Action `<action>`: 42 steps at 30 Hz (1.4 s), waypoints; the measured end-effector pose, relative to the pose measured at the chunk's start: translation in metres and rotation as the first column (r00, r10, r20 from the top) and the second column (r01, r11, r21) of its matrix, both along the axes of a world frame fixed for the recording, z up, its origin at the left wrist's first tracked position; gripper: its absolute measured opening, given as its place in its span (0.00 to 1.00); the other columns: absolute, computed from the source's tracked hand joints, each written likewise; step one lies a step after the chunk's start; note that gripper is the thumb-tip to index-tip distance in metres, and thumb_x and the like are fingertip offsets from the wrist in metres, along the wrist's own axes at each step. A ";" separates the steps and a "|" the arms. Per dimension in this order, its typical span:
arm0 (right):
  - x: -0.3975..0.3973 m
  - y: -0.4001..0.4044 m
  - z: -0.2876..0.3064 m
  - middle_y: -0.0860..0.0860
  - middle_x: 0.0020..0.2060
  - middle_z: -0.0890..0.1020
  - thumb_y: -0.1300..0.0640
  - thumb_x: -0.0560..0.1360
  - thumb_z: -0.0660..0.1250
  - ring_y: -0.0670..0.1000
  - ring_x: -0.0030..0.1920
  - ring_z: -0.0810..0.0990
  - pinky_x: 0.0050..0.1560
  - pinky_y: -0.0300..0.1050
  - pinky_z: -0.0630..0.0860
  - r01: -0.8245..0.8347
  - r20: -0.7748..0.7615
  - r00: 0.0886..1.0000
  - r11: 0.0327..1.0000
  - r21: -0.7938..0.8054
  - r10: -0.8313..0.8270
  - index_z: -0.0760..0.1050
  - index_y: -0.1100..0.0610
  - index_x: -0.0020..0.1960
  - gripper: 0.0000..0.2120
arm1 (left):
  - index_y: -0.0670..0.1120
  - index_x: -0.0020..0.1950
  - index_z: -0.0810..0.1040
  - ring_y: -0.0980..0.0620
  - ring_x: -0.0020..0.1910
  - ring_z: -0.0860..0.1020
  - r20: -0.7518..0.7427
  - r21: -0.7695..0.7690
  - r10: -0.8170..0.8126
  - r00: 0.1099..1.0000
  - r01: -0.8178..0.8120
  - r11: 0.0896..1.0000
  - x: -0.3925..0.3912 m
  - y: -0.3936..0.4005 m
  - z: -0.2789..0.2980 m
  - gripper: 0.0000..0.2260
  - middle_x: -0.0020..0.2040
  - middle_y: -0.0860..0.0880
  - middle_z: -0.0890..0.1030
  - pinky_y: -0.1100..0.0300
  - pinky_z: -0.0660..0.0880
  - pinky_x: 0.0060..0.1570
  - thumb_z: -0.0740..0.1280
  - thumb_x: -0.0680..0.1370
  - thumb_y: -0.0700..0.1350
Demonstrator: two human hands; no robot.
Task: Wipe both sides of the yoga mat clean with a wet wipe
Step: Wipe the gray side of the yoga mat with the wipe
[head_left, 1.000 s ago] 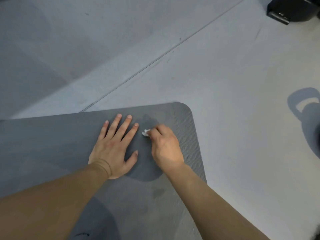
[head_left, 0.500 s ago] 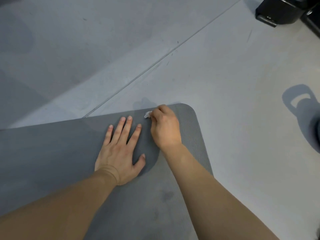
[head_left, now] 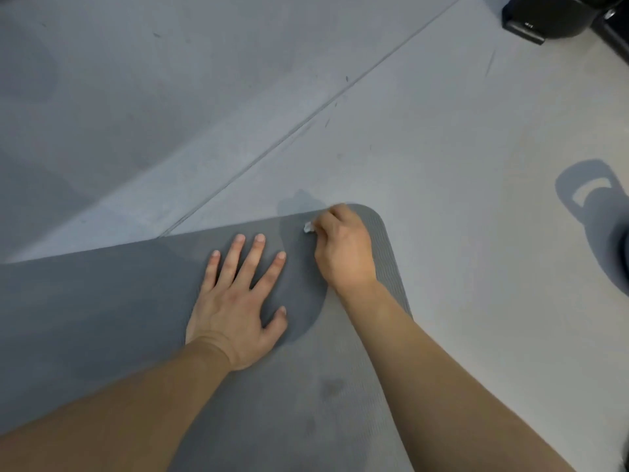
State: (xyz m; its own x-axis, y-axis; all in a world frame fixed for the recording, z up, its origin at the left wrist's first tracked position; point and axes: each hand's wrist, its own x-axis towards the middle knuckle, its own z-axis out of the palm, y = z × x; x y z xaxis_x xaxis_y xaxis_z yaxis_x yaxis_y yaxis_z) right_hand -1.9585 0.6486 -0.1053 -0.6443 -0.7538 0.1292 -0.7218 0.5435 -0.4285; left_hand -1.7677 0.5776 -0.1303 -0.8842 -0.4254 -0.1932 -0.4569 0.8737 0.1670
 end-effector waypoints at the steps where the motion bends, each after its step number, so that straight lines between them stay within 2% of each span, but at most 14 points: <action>1: 0.000 -0.002 0.001 0.57 0.38 0.76 0.70 0.69 0.67 0.61 0.37 0.75 0.36 0.52 0.72 0.009 -0.002 1.000 1.000 0.011 -0.009 0.77 0.62 0.38 0.05 | 0.55 0.82 0.55 0.42 0.82 0.45 0.002 -0.003 -0.001 1.000 0.001 1.000 0.000 0.000 0.001 0.37 0.83 0.46 0.49 0.38 0.49 0.77 0.56 0.75 0.65; 7: 0.027 0.106 0.003 0.54 0.42 0.77 0.69 0.72 0.67 0.58 0.41 0.75 0.42 0.49 0.73 0.037 -0.091 0.995 0.998 0.054 -0.032 0.81 0.56 0.48 0.11 | 0.59 0.82 0.54 0.40 0.81 0.43 -0.023 -0.008 -0.033 0.999 0.033 0.999 0.000 0.000 0.000 0.34 0.83 0.50 0.48 0.36 0.46 0.77 0.54 0.76 0.65; 9: 0.031 0.126 0.006 0.53 0.42 0.78 0.70 0.71 0.67 0.57 0.42 0.75 0.44 0.47 0.73 0.060 -0.090 0.995 0.995 0.076 -0.053 0.81 0.56 0.48 0.12 | 0.62 0.81 0.50 0.38 0.80 0.39 -0.003 -0.017 -0.085 0.996 0.085 0.996 -0.001 0.001 0.001 0.32 0.83 0.53 0.46 0.34 0.43 0.76 0.50 0.77 0.68; 11: 0.022 0.112 0.007 0.54 0.40 0.78 0.71 0.69 0.67 0.58 0.40 0.75 0.41 0.48 0.72 0.050 -0.074 0.996 0.996 0.078 -0.045 0.80 0.58 0.43 0.10 | 0.63 0.81 0.50 0.35 0.80 0.39 0.027 -0.026 -0.121 0.992 0.122 0.992 0.000 0.000 0.003 0.33 0.83 0.54 0.46 0.31 0.41 0.75 0.48 0.77 0.70; 13: 0.000 0.079 0.005 0.57 0.37 0.77 0.70 0.67 0.65 0.60 0.38 0.75 0.37 0.48 0.70 0.103 -0.047 0.994 0.993 0.055 -0.100 0.78 0.59 0.38 0.07 | 0.60 0.80 0.59 0.32 0.79 0.46 0.024 -0.033 -0.138 0.990 0.138 0.990 -0.004 -0.002 0.007 0.34 0.82 0.50 0.55 0.29 0.44 0.74 0.52 0.76 0.70; 15: -0.028 0.044 0.002 0.59 0.36 0.77 0.67 0.68 0.64 0.62 0.37 0.76 0.36 0.49 0.71 0.182 -0.059 0.982 0.983 0.031 -0.180 0.77 0.61 0.36 0.05 | 0.50 0.70 0.75 0.32 0.75 0.61 -0.041 -0.068 -0.191 0.981 0.188 0.980 -0.022 -0.002 0.008 0.30 0.73 0.41 0.70 0.29 0.51 0.73 0.58 0.76 0.68; 17: -0.046 0.028 -0.001 0.59 0.37 0.77 0.66 0.71 0.64 0.63 0.37 0.76 0.36 0.50 0.72 0.237 -0.046 0.971 0.971 0.028 -0.235 0.76 0.63 0.36 0.06 | 0.43 0.54 0.76 0.35 0.65 0.69 -0.120 -0.074 -0.213 0.970 0.206 0.976 -0.051 -0.001 0.007 0.24 0.57 0.40 0.74 0.33 0.57 0.73 0.61 0.76 0.64; 19: -0.044 0.030 -0.005 0.58 0.39 0.78 0.67 0.71 0.65 0.62 0.38 0.76 0.36 0.50 0.73 0.217 -0.059 0.975 0.976 0.010 -0.216 0.77 0.62 0.37 0.05 | 0.42 0.50 0.73 0.35 0.65 0.69 -0.220 -0.003 -0.201 0.955 0.205 0.979 -0.073 -0.003 0.005 0.21 0.57 0.40 0.73 0.38 0.60 0.73 0.64 0.76 0.61; 22: -0.034 0.055 -0.005 0.58 0.40 0.78 0.67 0.71 0.65 0.61 0.40 0.77 0.40 0.51 0.75 0.140 -0.084 0.986 0.990 -0.015 -0.141 0.78 0.60 0.41 0.05 | 0.42 0.63 0.73 0.40 0.79 0.58 -0.253 0.059 -0.253 0.934 0.276 0.959 -0.075 -0.005 -0.003 0.24 0.77 0.42 0.65 0.42 0.55 0.77 0.63 0.76 0.58; 25: -0.013 0.097 0.001 0.55 0.41 0.77 0.68 0.73 0.66 0.59 0.41 0.77 0.41 0.49 0.75 0.102 -0.065 0.993 0.995 0.013 -0.101 0.80 0.58 0.45 0.08 | 0.45 0.77 0.67 0.44 0.81 0.53 -0.198 0.033 -0.333 0.922 0.345 0.938 -0.077 -0.008 -0.004 0.30 0.81 0.48 0.59 0.44 0.51 0.79 0.56 0.78 0.58; 29: 0.014 0.131 0.005 0.54 0.41 0.76 0.70 0.72 0.66 0.58 0.40 0.75 0.40 0.47 0.74 0.072 -0.051 0.996 0.994 0.081 -0.068 0.80 0.58 0.46 0.10 | 0.45 0.80 0.63 0.44 0.81 0.53 -0.153 0.044 -0.380 0.912 0.390 0.920 -0.077 -0.008 -0.005 0.30 0.81 0.49 0.59 0.45 0.52 0.79 0.53 0.80 0.56; 32: -0.017 0.094 0.006 0.56 0.39 0.76 0.72 0.69 0.65 0.58 0.37 0.74 0.39 0.45 0.69 0.084 -0.062 0.995 0.994 0.065 -0.080 0.77 0.59 0.41 0.09 | 0.46 0.80 0.64 0.45 0.81 0.53 -0.168 0.058 -0.373 0.913 0.387 0.920 -0.075 -0.010 -0.004 0.29 0.81 0.49 0.59 0.46 0.53 0.79 0.54 0.80 0.56; 37: -0.061 0.033 0.003 0.59 0.37 0.76 0.70 0.68 0.63 0.62 0.36 0.75 0.34 0.50 0.72 0.161 -0.113 0.982 0.985 0.056 -0.154 0.76 0.61 0.37 0.06 | 0.47 0.78 0.67 0.44 0.80 0.56 -0.192 0.043 -0.363 0.912 0.378 0.925 -0.076 -0.009 0.001 0.31 0.80 0.49 0.62 0.45 0.54 0.78 0.56 0.78 0.60; 42: -0.003 0.122 0.003 0.56 0.43 0.77 0.68 0.74 0.65 0.60 0.43 0.76 0.44 0.48 0.73 0.078 -0.067 0.995 0.995 0.064 -0.074 0.80 0.59 0.47 0.07 | 0.49 0.80 0.64 0.46 0.81 0.53 -0.160 0.039 -0.364 0.918 0.374 0.927 -0.076 -0.010 -0.001 0.36 0.81 0.50 0.59 0.45 0.52 0.79 0.56 0.76 0.67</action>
State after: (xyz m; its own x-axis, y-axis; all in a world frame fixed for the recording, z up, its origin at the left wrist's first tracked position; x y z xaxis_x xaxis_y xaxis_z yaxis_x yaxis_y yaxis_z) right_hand -1.9619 0.7710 -0.1020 -0.6921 -0.7111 0.1241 -0.7022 0.6236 -0.3435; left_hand -1.8440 0.5679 -0.1315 -0.9964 -0.0539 -0.0658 -0.0698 0.9599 0.2716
